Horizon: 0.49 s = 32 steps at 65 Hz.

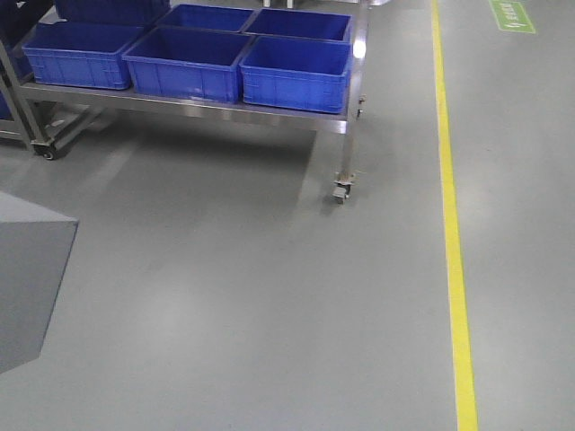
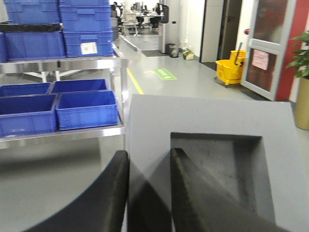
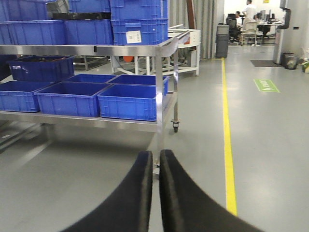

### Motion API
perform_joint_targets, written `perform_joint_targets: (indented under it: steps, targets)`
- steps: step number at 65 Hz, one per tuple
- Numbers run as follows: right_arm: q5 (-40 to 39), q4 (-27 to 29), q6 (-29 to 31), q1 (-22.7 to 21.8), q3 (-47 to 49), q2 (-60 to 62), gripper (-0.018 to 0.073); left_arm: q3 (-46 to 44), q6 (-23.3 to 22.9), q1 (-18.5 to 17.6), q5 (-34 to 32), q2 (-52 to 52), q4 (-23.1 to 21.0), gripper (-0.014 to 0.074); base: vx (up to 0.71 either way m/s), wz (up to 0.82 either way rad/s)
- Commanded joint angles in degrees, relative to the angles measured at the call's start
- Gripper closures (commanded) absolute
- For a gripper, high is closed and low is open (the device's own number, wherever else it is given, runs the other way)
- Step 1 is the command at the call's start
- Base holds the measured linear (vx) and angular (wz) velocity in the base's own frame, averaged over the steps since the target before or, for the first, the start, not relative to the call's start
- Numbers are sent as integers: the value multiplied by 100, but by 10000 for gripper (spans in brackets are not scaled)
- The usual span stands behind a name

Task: Sort gray base to blue bin
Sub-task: 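Drive along the aisle between shelves of blue bins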

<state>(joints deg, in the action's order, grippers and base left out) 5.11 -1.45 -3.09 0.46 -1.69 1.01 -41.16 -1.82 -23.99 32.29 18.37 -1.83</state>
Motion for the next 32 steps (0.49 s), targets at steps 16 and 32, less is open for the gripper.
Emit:
perform_joint_targets:
  steps: [16,32]
  targets:
    - [-418,-36,38,-23,-5,45,564,-160,-68,-12,-602,74,-57,446,41,21]
    - [-418,-36,38,-23,-5,45,564,-160,-68,-12,-602,74,-57,446,42,27]
